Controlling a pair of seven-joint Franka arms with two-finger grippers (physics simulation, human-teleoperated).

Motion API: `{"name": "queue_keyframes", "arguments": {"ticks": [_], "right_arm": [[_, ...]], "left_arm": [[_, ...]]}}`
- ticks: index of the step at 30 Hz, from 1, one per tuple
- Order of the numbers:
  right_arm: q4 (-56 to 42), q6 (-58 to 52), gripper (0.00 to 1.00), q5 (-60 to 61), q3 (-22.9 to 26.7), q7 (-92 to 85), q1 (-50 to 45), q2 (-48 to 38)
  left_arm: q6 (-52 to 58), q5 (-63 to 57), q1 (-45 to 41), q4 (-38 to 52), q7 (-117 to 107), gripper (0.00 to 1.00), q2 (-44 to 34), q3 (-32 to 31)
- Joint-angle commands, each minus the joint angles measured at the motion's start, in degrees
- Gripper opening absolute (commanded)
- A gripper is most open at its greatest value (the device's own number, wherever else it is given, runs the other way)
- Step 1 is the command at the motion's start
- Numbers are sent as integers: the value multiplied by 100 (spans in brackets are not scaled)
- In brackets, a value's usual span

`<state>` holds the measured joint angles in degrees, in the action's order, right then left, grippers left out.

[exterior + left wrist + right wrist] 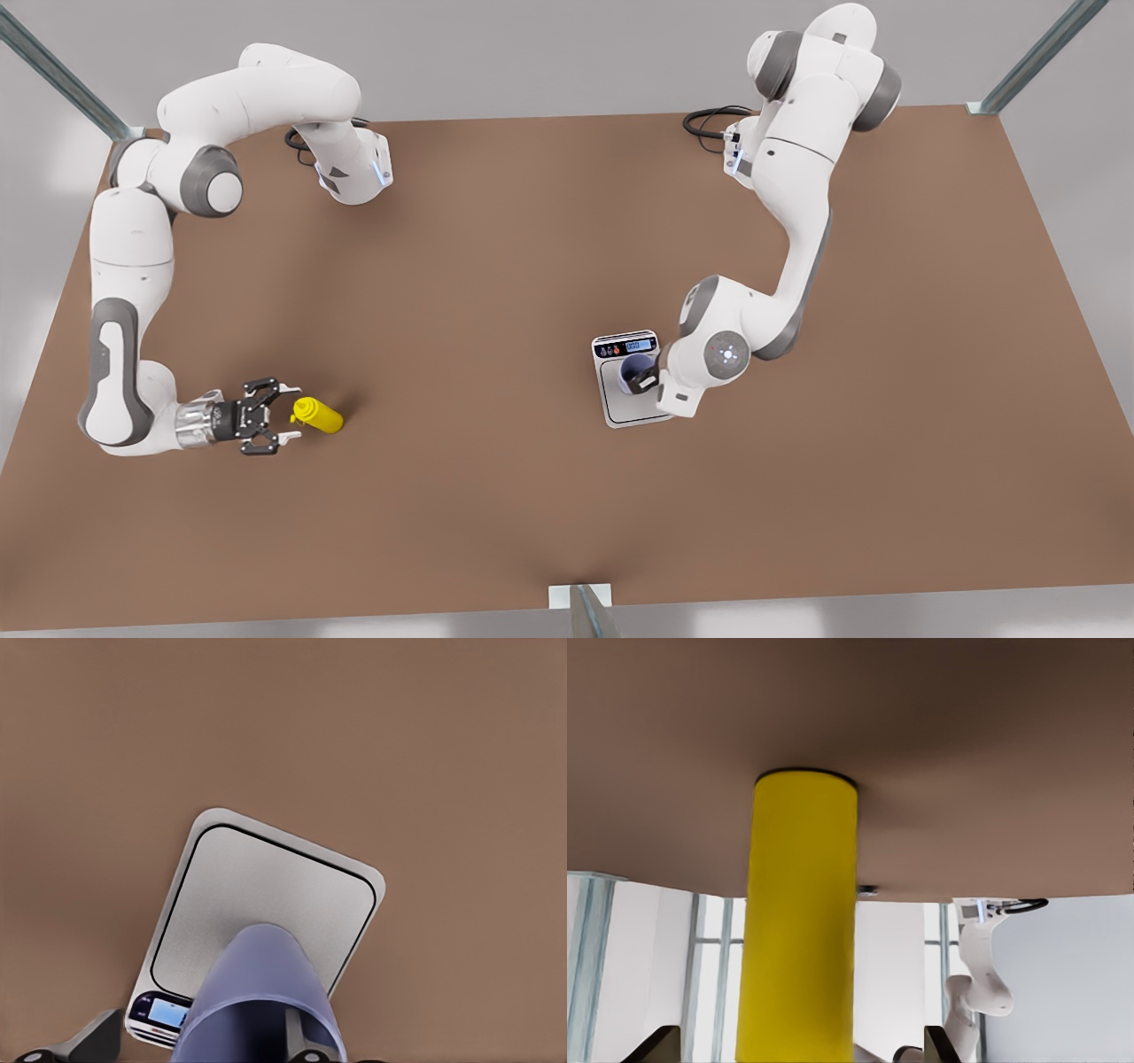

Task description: Move cup to the weight, pick up sauce bottle, pour sauce

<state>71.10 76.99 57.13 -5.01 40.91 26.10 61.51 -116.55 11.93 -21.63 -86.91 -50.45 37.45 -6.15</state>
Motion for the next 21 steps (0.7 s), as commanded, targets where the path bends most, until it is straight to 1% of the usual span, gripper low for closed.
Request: {"name": "queue_keyframes", "arguments": {"ticks": [1, 5, 8, 10, 11, 12, 13, 14, 15, 16, 17, 18, 19, 20, 21], "right_arm": [[0, 9, 100, 0, 0, -4, -9, 1], [-9, 132, 100, 26, -27, -4, -88, 72], [-18, 246, 100, 9, -141, -4, -149, 98], [-18, 211, 100, -70, -141, -13, -149, 116], [-18, 185, 100, -88, -141, -21, -149, 116], [-18, 176, 100, -123, -150, -30, -149, 107], [0, 167, 100, -167, -176, -74, -149, 107], [9, 132, 100, -176, -211, -109, -149, 116], [18, 79, 97, -176, -211, -144, -149, 124], [18, -17, 87, -167, -211, -180, -149, 168], [35, -35, 75, -167, -211, -197, -149, 168], [44, -35, 67, -176, -211, -197, -149, 177], [44, -44, 61, -211, -220, -197, -158, 177], [53, -44, 55, -273, -264, -294, -158, 177], [79, -44, 48, -334, -308, -435, -149, 177]], "left_arm": [[10, -16, 10, 7, 0, 100, -1, 0], [54, -24, 18, -1, -26, 100, -45, 17], [229, -103, 18, 7, -62, 100, -176, 26], [659, -227, 27, 191, -26, 100, -501, 123], [1546, -288, 27, 920, 0, 100, -528, 456], [2206, -551, 27, 1509, 184, 100, -537, 562], [2523, -684, 36, 1888, 1079, 100, -616, 1001], [2698, -701, 71, 1888, 2827, 100, -730, 1502], [2998, -692, 71, 1888, 4261, 100, -827, 2161], [3226, -692, 71, 1888, 5070, 100, -862, 2600], [3385, -727, 132, 1871, 5388, 100, -941, 2777], [3402, -824, 440, 1678, 5248, 100, -1152, 2444], [3350, -1553, 897, 1554, 4642, 100, -1266, 1434], [3166, -1571, 1213, 1160, 4482, 100, -1626, 1098], [2349, -1370, 1223, 334, 4482, 100, -2153, 1098]]}}
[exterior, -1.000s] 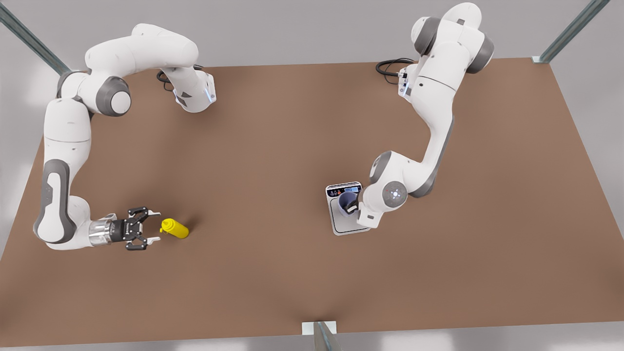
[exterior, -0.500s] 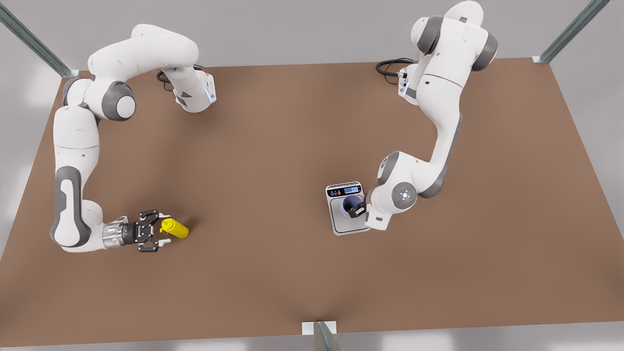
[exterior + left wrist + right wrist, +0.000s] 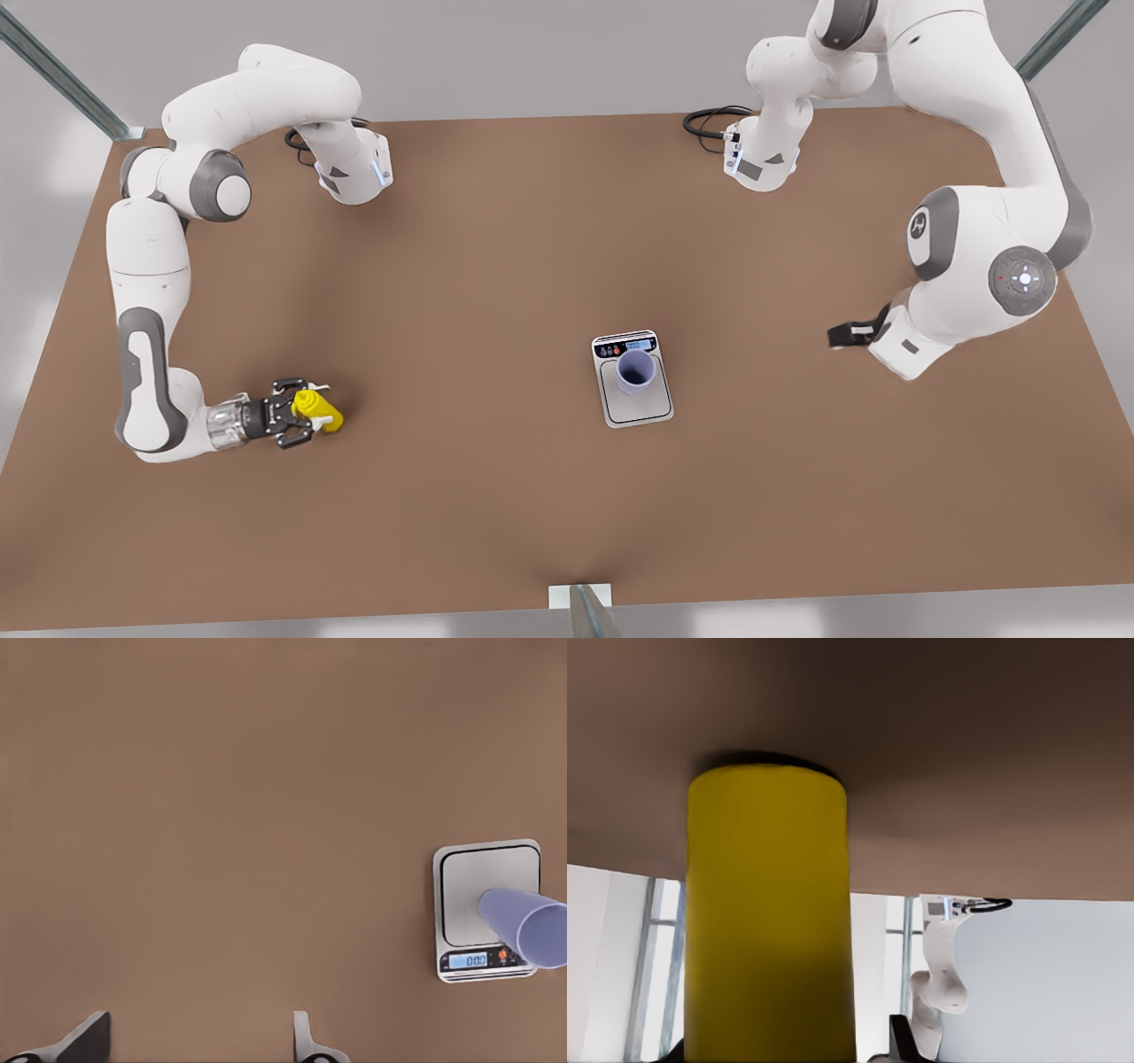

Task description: Move cup to the weight, pick up sauce bottle, pour sauce

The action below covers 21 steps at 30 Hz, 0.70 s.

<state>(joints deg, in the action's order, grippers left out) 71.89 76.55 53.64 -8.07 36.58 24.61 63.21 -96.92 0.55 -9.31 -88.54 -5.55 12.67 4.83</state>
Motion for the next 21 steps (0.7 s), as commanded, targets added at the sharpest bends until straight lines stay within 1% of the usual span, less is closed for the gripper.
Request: {"name": "queue_keyframes", "arguments": {"ticks": [1, 2, 3, 4, 6, 7, 11, 15, 21], "right_arm": [[1, 0, 43, -3, -10, -1, 0, -1], [9, -9, 41, -3, -10, -106, 0, -1], [18, -26, 36, -3, -28, -195, 0, -1], [9, -26, 34, -3, -28, -204, 0, 8], [1, -26, 23, -3, -28, -212, 0, 8], [1, -26, 21, 6, -28, -212, 0, 8], [-175, -88, 21, 14, 8, 113, 0, -54], [-254, -35, 21, -38, 104, 174, -255, -563], [-219, 747, 21, -21, 201, 1615, -1159, -1513]], "left_arm": [[-239, -117, 26, -373, 2, 100, -256, 1], [-213, -108, 26, -558, -16, 100, -406, 18], [-90, -108, 17, -392, -25, 100, -213, 53], [-28, -99, 17, -260, -7, 100, -81, 53], [7, 50, 26, -251, 37, 100, -90, 44], [7, 50, 17, -207, 54, 100, -81, 44], [7, 24, 17, -207, 46, 100, -90, -8], [7, 15, -9, -207, 28, 100, -107, -8], [16, 15, -18, -216, 19, 100, -81, -8]]}}
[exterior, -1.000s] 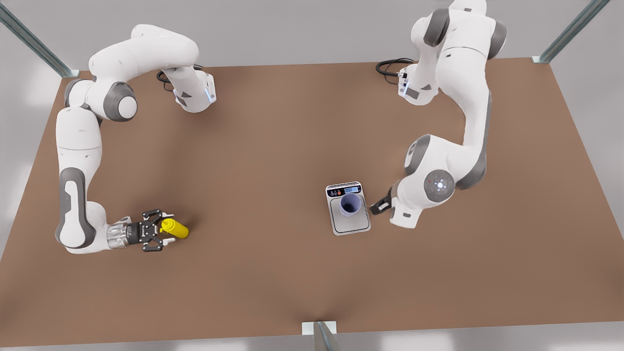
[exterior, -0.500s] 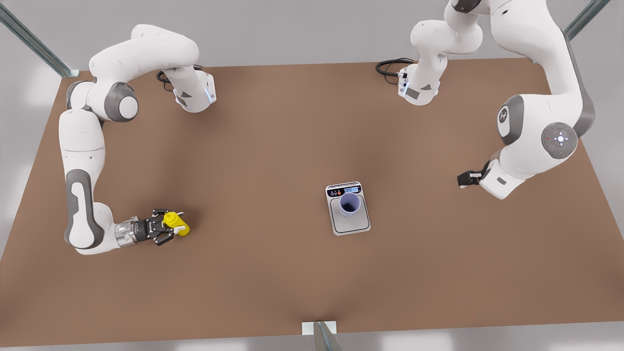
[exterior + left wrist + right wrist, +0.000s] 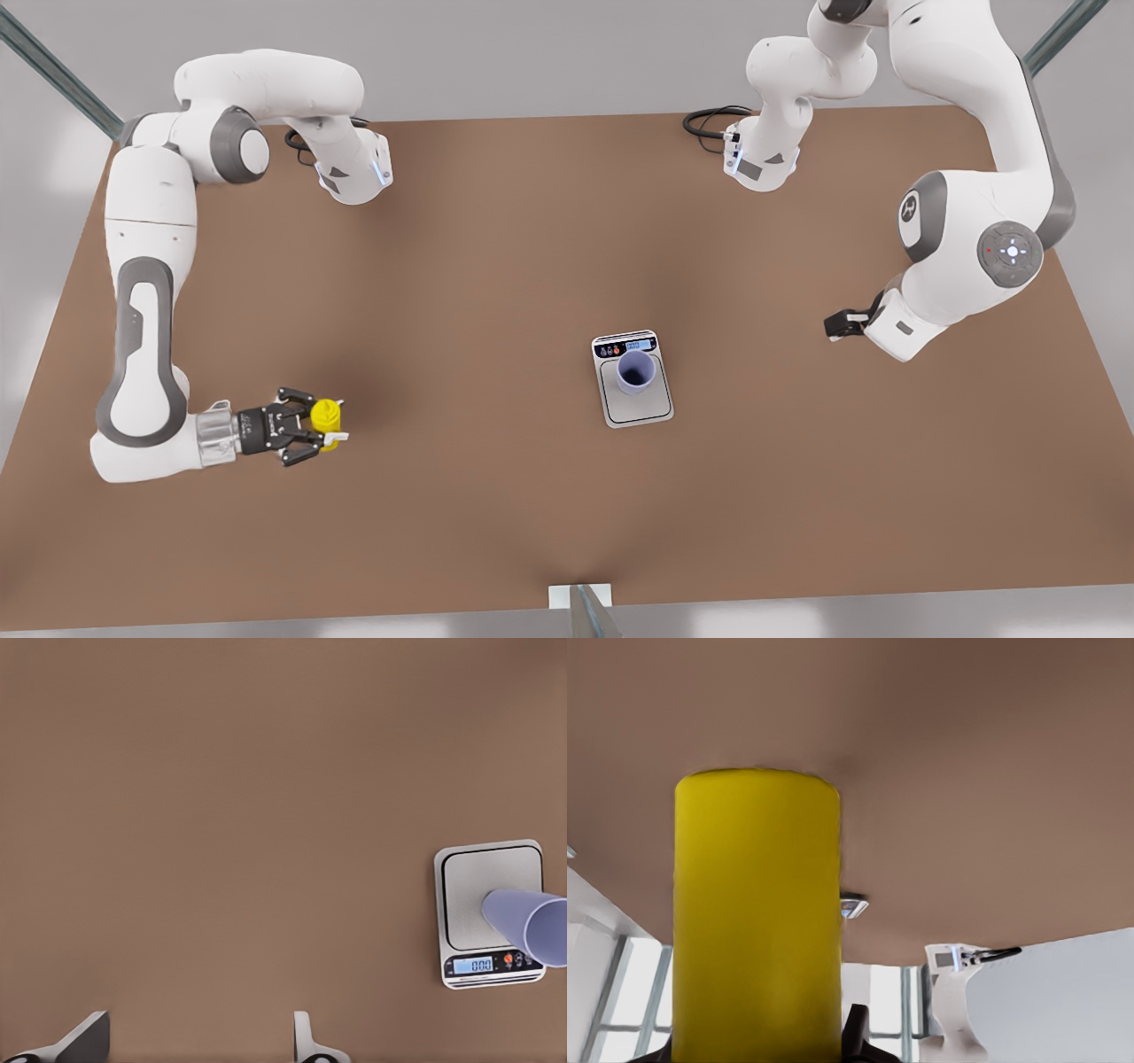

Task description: Move cup to the weight, pick up sauce bottle, pour sauce

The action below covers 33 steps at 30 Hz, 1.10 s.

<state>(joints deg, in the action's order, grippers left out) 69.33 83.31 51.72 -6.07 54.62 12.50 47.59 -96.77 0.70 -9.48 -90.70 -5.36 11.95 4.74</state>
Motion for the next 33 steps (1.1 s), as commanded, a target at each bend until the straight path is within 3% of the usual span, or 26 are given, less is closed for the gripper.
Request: {"name": "queue_keyframes", "arguments": {"ticks": [1, 10, 13, 18, 26, 29, 31, 33], "right_arm": [[19, 220, 21, 145, 0, 92, -46, -66], [186, 1627, 21, -892, -96, 1033, -1224, -1191], [186, 2206, 21, -1437, -404, 1059, -1408, -1411], [151, 3410, 21, -2218, -492, 2921, -2251, -1472], [-112, 3903, 21, -2421, -431, 3292, -2973, -1384], [-841, 3973, 21, -2615, -395, 3301, -3429, -857], [-1484, 4096, 21, -2597, 18, 3301, -3931, -400], [-1492, 4536, 21, -2615, 35, 3301, -4098, -215]], "left_arm": [[0, 0, -1, 0, 0, 100, 0, 0], [0, -26, -1, 0, 0, 100, 27, 9], [123, -44, -1, 0, 70, 100, -78, 9], [264, -53, -1, 0, 70, 100, -211, 9], [264, -79, -10, 0, 26, 100, -193, 0], [264, -79, -10, 0, 18, 100, -184, 0], [255, -79, -10, 0, 9, 100, -176, 0], [255, -79, -10, 0, 9, 100, -175, 0]]}}
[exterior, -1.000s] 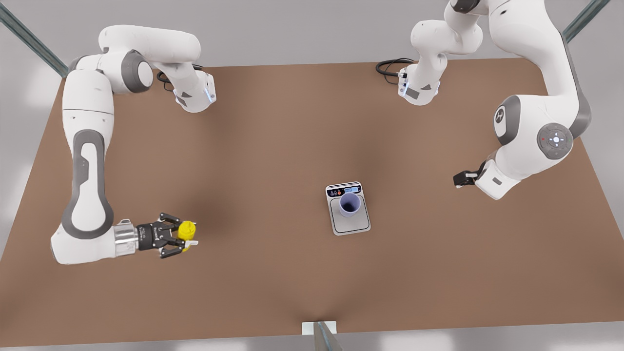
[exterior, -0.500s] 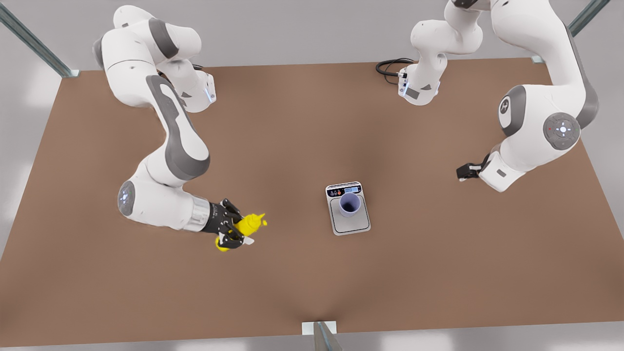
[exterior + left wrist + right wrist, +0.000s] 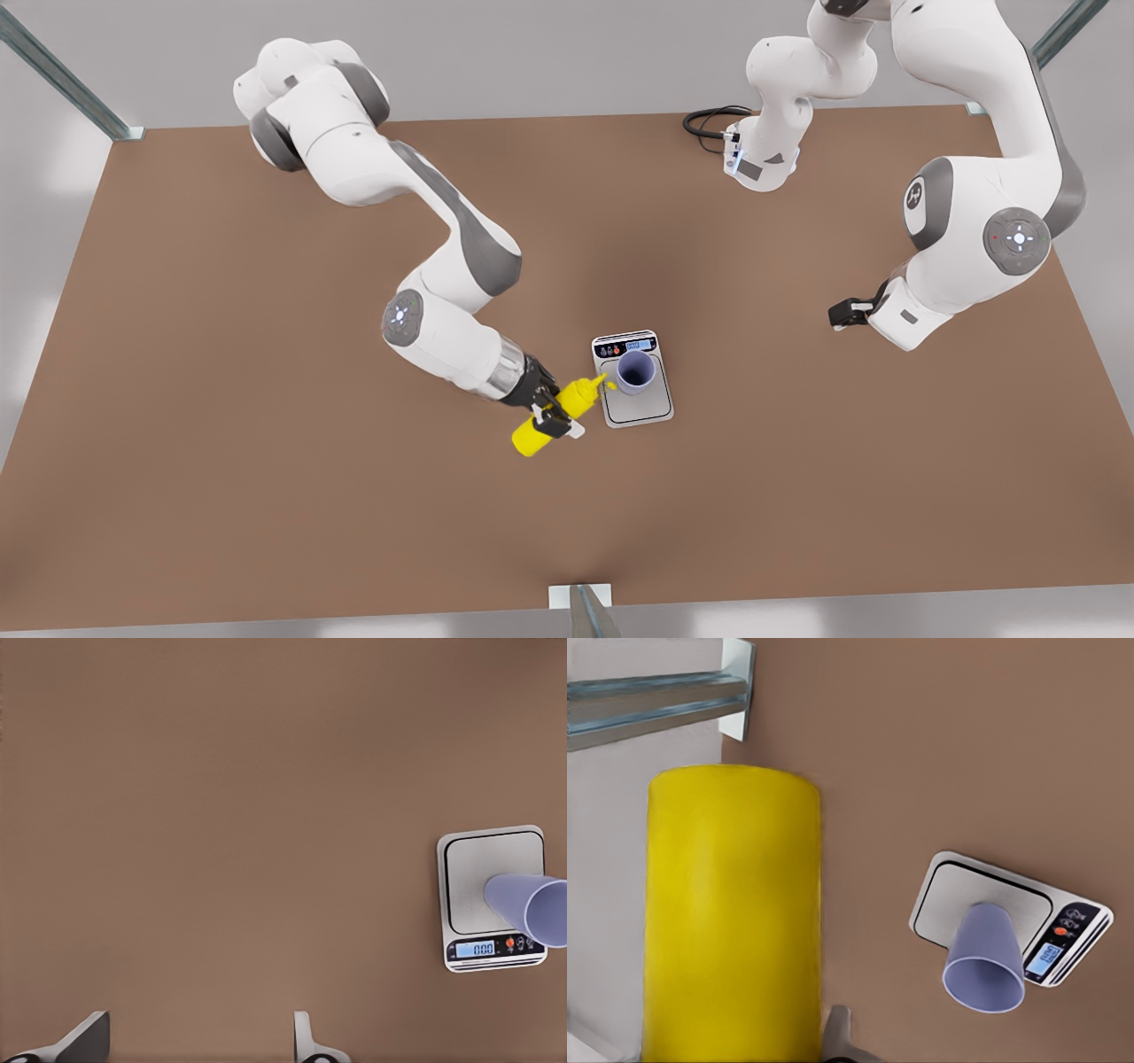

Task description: Move cup to the weight, pick up sauce bottle, pour sauce

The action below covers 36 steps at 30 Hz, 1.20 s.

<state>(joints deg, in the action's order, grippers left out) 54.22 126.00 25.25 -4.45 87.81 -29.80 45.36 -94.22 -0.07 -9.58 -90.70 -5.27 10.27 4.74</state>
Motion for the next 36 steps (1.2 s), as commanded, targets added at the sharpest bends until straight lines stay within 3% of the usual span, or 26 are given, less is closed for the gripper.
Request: {"name": "queue_keyframes", "arguments": {"ticks": [1, 2, 7, 12, 20, 28, 36], "right_arm": [[19, 320, 21, 32, 198, -18, -157, -1], [19, 399, 21, 32, 559, -27, -466, 8], [-60, 452, 21, -1083, 656, -53, -852, 96], [-342, 504, 21, -1734, 1130, -88, -1239, 377], [-500, 953, 21, -2692, 1148, -88, -1397, 553], [-491, 1190, 21, -4942, 1086, -80, -1828, 1212], [-385, 1243, 21, -5883, 884, -53, -1986, 1335]], "left_arm": [[0, -2, 0, 0, 0, 100, 1, 0], [0, -2, 0, 0, 0, 100, 1, 0], [0, -2, 0, 0, 0, 100, 10, 0], [0, 7, 0, 0, 0, 100, 28, 0], [0, 7, 0, 0, 0, 100, 28, 0], [-18, 7, 0, 0, -9, 100, 54, 0], [-18, 7, 0, 0, -9, 100, 54, 0]]}}
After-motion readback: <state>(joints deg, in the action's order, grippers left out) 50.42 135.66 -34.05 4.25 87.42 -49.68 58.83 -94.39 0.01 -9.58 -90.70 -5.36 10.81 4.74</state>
